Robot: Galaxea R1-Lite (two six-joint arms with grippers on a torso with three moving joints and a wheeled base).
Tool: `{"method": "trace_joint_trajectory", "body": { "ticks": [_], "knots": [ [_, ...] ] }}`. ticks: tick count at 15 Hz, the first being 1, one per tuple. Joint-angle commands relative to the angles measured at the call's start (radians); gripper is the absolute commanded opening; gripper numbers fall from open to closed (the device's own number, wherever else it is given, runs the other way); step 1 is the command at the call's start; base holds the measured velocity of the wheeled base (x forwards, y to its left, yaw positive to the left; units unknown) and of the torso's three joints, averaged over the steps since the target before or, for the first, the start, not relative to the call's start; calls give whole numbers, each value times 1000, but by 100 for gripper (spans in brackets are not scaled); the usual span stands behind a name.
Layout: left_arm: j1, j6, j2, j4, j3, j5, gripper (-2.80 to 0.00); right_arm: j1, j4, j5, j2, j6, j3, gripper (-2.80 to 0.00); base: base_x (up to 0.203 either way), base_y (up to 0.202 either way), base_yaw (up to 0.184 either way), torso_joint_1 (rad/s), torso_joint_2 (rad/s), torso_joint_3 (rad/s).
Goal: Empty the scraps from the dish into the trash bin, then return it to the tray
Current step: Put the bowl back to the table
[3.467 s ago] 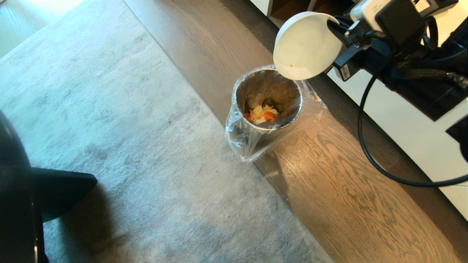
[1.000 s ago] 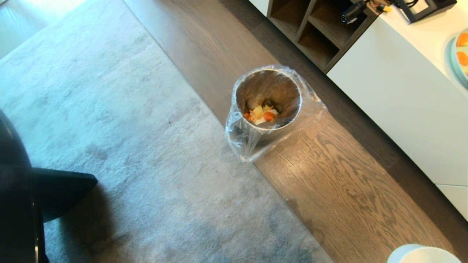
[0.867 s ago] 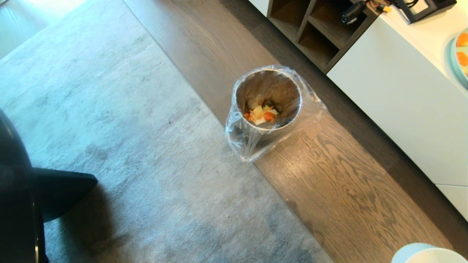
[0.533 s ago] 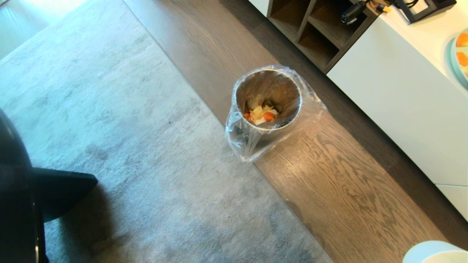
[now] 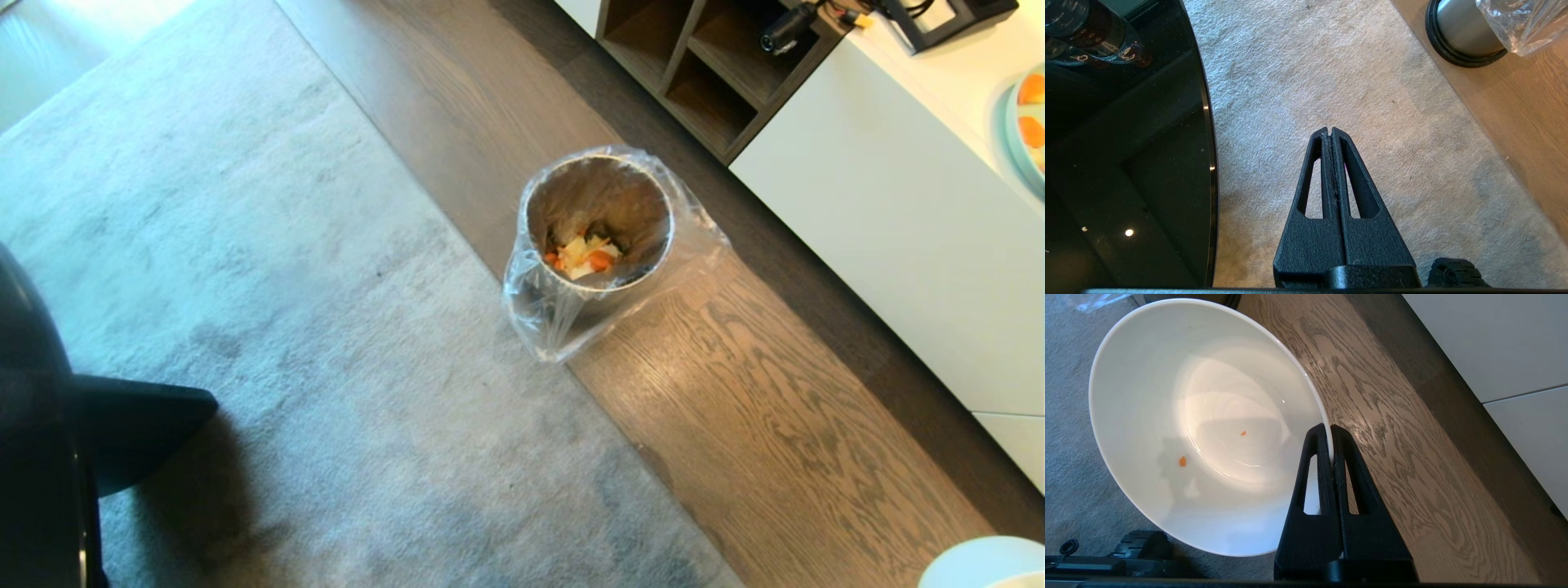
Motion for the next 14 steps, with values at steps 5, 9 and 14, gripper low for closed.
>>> {"method": "trace_joint_trajectory", "body": {
  "ticks": [5, 9, 14],
  "knots": [
    [0, -1, 0, -1, 0, 1, -280, 1, 0, 0, -2, 10, 1, -280, 0, 0, 0, 0, 0, 0],
    [0, -1, 0, -1, 0, 1, -280, 1, -2, 0, -2, 42, 1, -280, 0, 0, 0, 0, 0, 0],
    [0, -1, 0, -1, 0, 1, -280, 1, -2, 0, -2, 48, 1, -280, 0, 0, 0, 0, 0, 0]
  ]
}}
